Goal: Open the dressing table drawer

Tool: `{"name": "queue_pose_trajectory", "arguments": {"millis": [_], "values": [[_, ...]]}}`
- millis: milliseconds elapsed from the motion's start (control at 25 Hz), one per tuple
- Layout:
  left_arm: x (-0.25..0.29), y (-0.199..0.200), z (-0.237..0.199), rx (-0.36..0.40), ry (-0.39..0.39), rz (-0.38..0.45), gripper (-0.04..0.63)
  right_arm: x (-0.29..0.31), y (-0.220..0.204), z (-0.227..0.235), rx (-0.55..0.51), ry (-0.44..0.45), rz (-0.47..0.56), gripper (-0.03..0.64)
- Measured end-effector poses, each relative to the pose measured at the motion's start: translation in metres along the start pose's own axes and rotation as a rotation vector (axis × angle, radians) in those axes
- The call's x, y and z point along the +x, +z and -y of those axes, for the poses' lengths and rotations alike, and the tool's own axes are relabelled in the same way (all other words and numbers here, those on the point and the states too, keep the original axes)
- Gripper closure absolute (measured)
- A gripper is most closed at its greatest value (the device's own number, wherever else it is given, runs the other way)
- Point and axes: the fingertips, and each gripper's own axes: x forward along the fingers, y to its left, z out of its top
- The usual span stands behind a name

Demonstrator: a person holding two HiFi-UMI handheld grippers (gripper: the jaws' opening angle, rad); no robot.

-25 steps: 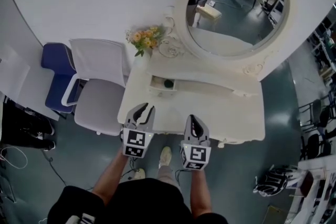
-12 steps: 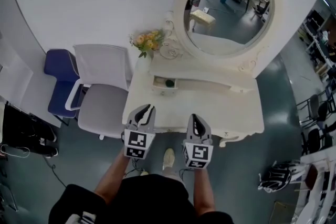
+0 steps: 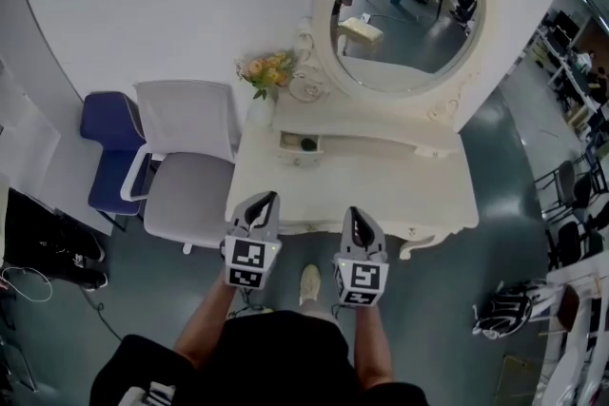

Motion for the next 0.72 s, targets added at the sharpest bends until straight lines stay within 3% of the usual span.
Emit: {"name": "queue_pose_trajectory", "arguments": {"millis": [440, 720], "values": [[-0.0054, -0.0028, 0.0058, 0.007, -0.007, -0.007, 0.592, -0.01, -0.0018, -0.0057, 0.007, 0.009, -0.02, 0.62], [-0.0003, -0.004, 0.008, 0.015, -0.006, -0.009, 0.592, -0.0044, 0.0033, -0.0003, 0.006, 0.008, 0.021, 0.62]]}}
